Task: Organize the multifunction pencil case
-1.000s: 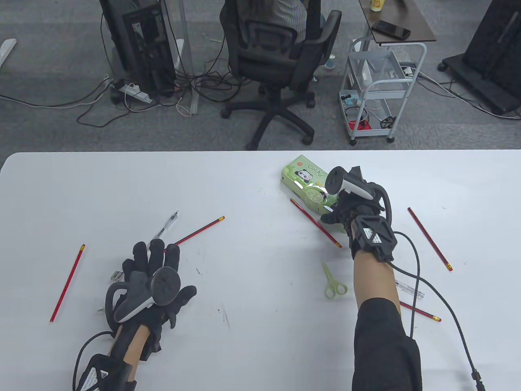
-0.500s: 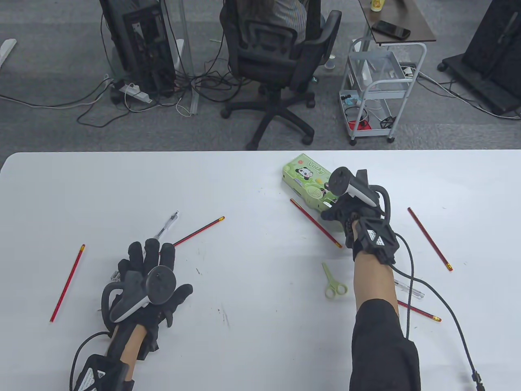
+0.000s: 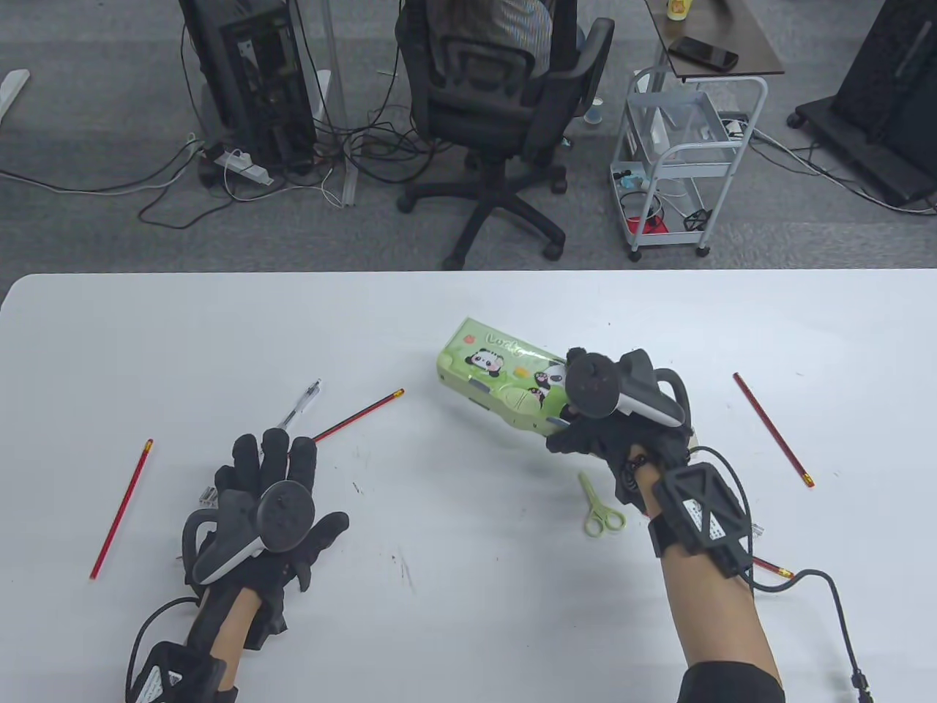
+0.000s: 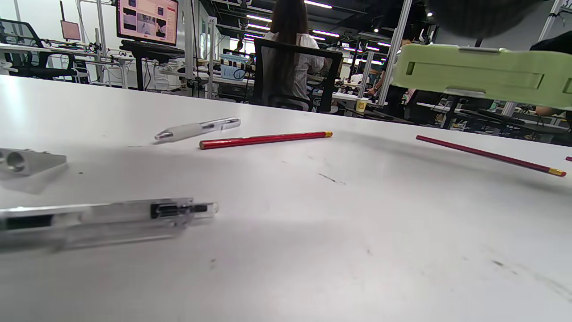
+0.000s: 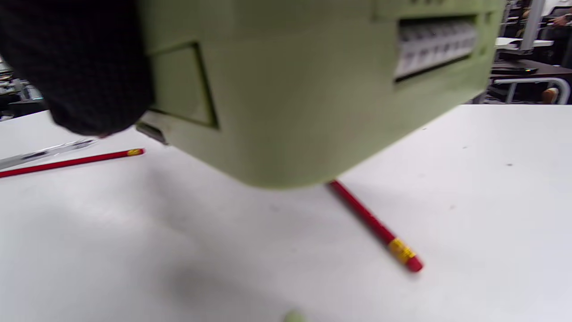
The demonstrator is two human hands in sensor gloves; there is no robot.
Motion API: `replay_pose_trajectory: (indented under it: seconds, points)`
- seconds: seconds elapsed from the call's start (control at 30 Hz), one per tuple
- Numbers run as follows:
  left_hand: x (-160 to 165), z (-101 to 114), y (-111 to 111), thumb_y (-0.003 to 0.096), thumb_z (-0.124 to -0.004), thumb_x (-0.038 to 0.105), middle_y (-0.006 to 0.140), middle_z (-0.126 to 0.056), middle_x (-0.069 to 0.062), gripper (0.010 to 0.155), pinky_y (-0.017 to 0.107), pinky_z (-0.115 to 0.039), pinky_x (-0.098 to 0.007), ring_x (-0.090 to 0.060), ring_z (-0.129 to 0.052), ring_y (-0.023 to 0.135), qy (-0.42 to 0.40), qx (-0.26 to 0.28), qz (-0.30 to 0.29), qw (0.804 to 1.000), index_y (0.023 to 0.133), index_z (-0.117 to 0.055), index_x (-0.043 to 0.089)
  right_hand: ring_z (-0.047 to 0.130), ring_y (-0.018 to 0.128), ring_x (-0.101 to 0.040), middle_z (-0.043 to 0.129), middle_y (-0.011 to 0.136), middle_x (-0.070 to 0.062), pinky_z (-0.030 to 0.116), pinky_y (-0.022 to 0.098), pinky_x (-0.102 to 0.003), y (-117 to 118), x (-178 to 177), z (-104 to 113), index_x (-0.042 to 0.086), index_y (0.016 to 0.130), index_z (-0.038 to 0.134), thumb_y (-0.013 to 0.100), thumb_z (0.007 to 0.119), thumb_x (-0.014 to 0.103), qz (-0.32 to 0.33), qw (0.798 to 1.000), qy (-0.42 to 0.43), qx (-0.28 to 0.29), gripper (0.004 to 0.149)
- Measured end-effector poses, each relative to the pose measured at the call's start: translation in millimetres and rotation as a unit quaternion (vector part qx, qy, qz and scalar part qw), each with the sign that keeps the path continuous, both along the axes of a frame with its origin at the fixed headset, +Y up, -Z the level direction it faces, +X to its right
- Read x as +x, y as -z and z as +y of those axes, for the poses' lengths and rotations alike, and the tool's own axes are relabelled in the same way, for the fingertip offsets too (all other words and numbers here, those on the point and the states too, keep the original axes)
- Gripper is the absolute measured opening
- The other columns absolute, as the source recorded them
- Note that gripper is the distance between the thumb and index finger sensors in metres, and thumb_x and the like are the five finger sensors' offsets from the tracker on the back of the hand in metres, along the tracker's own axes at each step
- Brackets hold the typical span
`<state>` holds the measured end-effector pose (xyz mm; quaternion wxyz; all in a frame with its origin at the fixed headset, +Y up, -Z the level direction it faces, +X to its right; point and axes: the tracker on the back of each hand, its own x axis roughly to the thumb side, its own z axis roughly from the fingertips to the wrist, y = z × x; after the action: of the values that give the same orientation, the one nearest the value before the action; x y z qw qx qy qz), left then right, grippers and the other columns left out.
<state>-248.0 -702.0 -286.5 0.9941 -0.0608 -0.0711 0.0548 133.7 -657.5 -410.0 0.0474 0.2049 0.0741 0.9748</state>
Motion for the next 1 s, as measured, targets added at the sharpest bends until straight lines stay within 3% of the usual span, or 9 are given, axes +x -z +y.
replay_pose_trajectory:
  seconds: [0.3,0.67,1.0]
  points:
    - [5.7,-0.1,-2.0,0.0441,-0.062,0.065,0.118,-0.003,-0.022,0.096,0.069,-0.025,-0.077,-0.056,-0.005,0.104,-0.001,-0.003,-0.001,1.0,0.109,-0.007,0.02,0.056,0.092,-0.067,0.047,0.107,-0.043,0.049,0.068,-0.076,-26.0,-33.4,-33.9,-0.005,0.113,0.031,0.042,0.088,0.061,0.054,0.998,-0.021,-0.018,0.112]
    - [5.4,-0.9,-2.1,0.0447,-0.062,0.064,0.118,-0.004,-0.024,0.095,0.069,-0.026,-0.077,-0.056,-0.006,0.105,-0.011,-0.018,0.0,1.0,0.109,-0.008,0.02,0.046,0.101,-0.061,0.038,0.113,-0.034,0.035,0.069,-0.072,-15.4,-46.9,-52.3,0.002,0.113,0.026,0.039,0.092,0.055,0.067,0.996,-0.037,-0.055,0.113]
    - [6.2,-0.8,-2.1,0.045,-0.062,0.063,0.117,-0.004,-0.024,0.095,0.069,-0.026,-0.076,-0.056,-0.006,0.105,-0.009,-0.024,0.001,1.0,0.109,-0.009,0.019,0.035,0.104,-0.059,0.029,0.114,-0.03,0.036,0.07,-0.07,-12.9,-53.2,-65.6,0.006,0.113,0.019,0.042,0.093,0.048,0.07,0.992,-0.064,-0.079,0.111]
